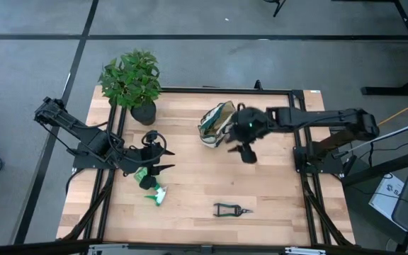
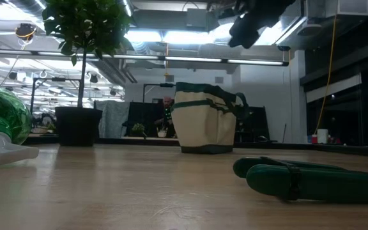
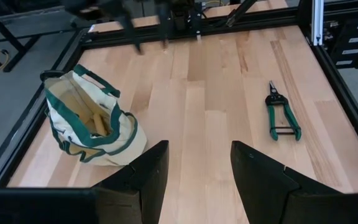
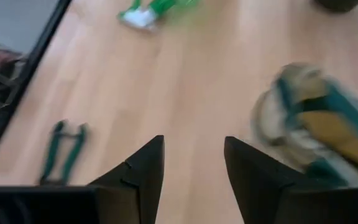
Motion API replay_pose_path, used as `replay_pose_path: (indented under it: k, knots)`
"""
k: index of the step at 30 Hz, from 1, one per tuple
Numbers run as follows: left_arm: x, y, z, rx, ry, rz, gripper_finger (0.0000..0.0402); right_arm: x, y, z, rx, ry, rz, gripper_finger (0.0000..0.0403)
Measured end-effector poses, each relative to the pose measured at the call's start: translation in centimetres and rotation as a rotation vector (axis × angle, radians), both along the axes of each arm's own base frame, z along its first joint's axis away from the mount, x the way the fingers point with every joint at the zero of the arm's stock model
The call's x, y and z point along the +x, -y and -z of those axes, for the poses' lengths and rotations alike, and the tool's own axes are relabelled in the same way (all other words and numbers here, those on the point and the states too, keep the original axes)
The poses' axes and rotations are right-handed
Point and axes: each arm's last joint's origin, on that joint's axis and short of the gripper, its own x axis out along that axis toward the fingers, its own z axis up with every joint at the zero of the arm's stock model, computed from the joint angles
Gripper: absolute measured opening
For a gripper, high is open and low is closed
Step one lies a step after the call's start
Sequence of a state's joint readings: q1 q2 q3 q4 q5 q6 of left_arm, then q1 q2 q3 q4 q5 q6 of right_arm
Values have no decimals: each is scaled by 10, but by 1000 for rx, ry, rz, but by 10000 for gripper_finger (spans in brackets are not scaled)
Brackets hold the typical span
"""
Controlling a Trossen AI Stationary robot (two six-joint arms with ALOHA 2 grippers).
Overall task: Pick & Place Garden tools in Gardening bag
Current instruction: Put the green shear scissors into the green gardening bag
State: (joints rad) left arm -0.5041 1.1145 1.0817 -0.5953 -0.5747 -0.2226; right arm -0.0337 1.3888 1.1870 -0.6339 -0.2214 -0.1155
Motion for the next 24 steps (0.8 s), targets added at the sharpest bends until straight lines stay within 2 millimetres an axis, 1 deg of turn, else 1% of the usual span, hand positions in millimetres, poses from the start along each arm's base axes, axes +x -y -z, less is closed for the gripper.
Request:
replay_pose_path:
  k: [6,14,20,24]
  knots:
    - [0,0,0,0,0,0,169,-7,-41,4,73,-91,-54,169]
    - [0,0,0,0,0,0,169,-20,-87,6,148,-182,-105,169]
    - [0,0,0,0,0,0,169,-30,-120,10,200,-235,-122,169]
    - [0,0,0,0,0,0,169,-34,-138,11,223,-243,-105,169]
